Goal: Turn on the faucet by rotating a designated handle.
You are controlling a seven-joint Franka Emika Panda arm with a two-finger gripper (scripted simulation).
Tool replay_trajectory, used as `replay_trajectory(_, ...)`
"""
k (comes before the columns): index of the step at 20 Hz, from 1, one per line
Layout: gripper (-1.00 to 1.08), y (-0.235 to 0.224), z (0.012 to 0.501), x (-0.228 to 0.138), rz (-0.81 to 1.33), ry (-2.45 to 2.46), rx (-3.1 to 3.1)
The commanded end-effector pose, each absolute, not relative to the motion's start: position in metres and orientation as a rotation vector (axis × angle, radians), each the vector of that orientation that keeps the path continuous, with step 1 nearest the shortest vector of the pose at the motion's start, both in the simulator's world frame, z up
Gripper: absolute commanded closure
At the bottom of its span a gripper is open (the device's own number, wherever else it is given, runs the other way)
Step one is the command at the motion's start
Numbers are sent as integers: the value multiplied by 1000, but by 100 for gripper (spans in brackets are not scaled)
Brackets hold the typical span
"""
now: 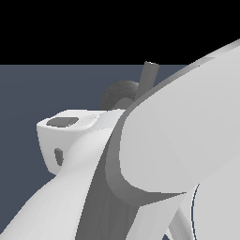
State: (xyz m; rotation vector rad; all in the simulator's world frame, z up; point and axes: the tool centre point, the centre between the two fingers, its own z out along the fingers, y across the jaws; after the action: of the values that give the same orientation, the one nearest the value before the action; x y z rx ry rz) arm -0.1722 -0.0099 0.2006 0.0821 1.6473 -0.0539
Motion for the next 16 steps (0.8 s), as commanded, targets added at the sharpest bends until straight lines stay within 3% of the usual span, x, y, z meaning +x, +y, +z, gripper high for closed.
replay_trajectory(1, 108, 13, 208, -174, -22, 1624, 49)
replay_trajectory(16, 108, 40, 199, -173, -19, 1613, 44)
